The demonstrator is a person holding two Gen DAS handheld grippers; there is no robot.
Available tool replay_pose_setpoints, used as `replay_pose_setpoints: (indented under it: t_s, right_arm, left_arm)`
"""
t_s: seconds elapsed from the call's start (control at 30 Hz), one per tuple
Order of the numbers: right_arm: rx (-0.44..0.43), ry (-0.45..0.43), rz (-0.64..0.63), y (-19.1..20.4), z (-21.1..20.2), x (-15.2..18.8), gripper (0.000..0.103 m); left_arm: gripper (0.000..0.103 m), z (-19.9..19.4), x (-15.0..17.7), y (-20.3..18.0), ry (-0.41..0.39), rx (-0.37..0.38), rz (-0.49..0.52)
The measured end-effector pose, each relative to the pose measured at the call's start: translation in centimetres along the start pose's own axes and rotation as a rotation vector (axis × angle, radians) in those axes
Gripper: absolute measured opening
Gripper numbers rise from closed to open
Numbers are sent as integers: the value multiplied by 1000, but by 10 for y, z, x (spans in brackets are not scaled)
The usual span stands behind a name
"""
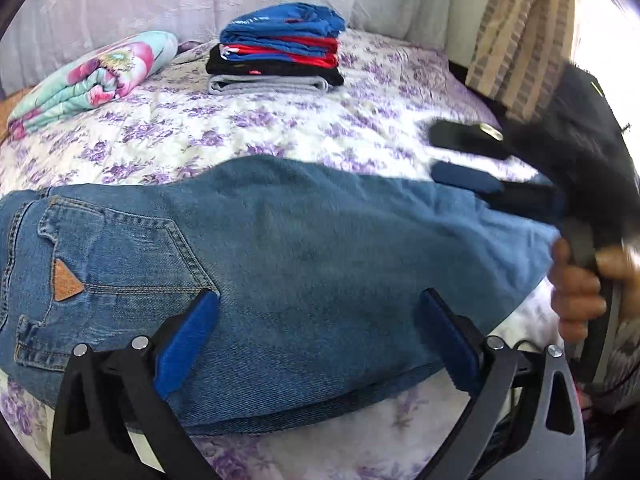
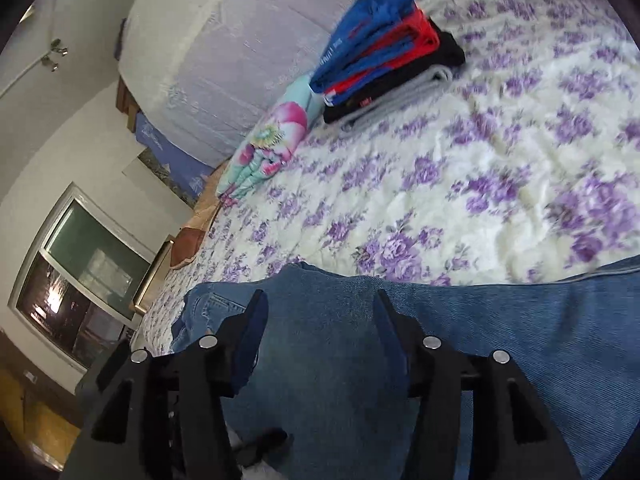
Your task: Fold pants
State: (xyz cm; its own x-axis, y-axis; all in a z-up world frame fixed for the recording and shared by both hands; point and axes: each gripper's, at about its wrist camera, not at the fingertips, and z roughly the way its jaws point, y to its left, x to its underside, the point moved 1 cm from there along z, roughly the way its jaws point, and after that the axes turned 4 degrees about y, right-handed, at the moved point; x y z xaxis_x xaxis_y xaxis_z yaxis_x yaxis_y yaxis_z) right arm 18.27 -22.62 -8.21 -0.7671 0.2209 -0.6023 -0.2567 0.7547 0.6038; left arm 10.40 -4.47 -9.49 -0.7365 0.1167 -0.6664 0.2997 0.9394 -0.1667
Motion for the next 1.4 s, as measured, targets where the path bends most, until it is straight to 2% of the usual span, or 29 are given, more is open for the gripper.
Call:
replay_pose_setpoints:
  t_s: [0.13,0.27,0.37,0.43,0.47,0.53,0.6,0.7,0.77,1.0,1.07,1.1,1.13,1.17,1.27,1.33,1.4]
  right_arm:
    - [131,-111,80,-36,-86,28,61]
    - [280,-177,235,-80,-159,61,64]
    - [352,-223,384,-117,-192,74,67]
    - [282,-238,461,-138,-194,74,66]
    - [299,-223,495,-146,-191,77,66]
    - [272,-236,538,-157,-188,84,66]
    - [259,-233,553,-158,-189,83,66]
    - [221,-238,596,-167,-189,83,66]
    - [191,-274,644,-175,-189,83,66]
    - [235,-405,570,-170,-183,78,65]
    - [273,-428,538,-169,-181,79,50]
    - [282,-437,531,-170,-180,80,46]
    - [282,-448,532,-174,-180,81,35]
    - [270,-455,531,-177,-181,82,30]
    - [269,-466,494,-176,-182,81,23]
    - [290,-474,447,-168,-185,79,20]
    - [310,-488,393,-156,-188,74,18]
  left_arm:
    - [98,-11,-9,-4,-62,22,-11]
    - [98,-6,-18,-21,-58,57,23]
    - [98,5,-23,-40,-34,72,66]
    - [98,15,-23,-52,-10,74,97]
    - [98,18,-20,-56,-1,58,107]
    - [98,27,-16,-57,28,10,118]
    - [98,36,-12,-50,56,-6,100]
    - [98,38,-10,-45,51,8,82]
    - [98,38,-9,-46,47,-4,92]
    - [98,33,-10,-43,37,6,63]
    - [98,31,-13,-40,29,20,37]
    - [98,29,-15,-40,25,28,27]
    - [98,29,-17,-40,21,33,21]
    - [98,30,-17,-40,22,31,21]
    - [98,45,-13,-44,67,-24,65]
    - [98,45,-11,-49,59,-60,92]
    - [98,42,-13,-45,70,-51,74]
